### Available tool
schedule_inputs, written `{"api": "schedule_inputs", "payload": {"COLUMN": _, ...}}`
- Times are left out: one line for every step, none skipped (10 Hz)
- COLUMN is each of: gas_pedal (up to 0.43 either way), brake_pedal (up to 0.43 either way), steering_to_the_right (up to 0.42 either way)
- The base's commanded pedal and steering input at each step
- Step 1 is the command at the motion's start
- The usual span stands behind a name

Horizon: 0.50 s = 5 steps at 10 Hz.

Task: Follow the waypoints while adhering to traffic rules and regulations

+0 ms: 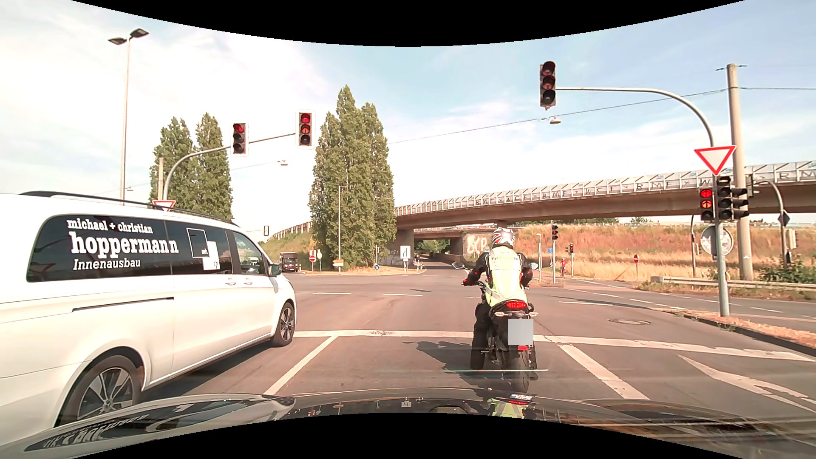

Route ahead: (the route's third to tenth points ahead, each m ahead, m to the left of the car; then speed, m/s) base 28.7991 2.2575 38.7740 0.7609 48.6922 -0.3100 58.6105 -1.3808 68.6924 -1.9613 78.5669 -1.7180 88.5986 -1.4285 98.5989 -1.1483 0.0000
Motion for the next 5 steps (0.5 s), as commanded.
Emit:
{"api": "schedule_inputs", "payload": {"gas_pedal": 0.000, "brake_pedal": 0.000, "steering_to_the_right": 0.124}}
{"api": "schedule_inputs", "payload": {"gas_pedal": 0.000, "brake_pedal": 0.000, "steering_to_the_right": 0.123}}
{"api": "schedule_inputs", "payload": {"gas_pedal": 0.000, "brake_pedal": 0.000, "steering_to_the_right": 0.124}}
{"api": "schedule_inputs", "payload": {"gas_pedal": 0.000, "brake_pedal": 0.000, "steering_to_the_right": 0.124}}
{"api": "schedule_inputs", "payload": {"gas_pedal": 0.000, "brake_pedal": 0.000, "steering_to_the_right": 0.124}}
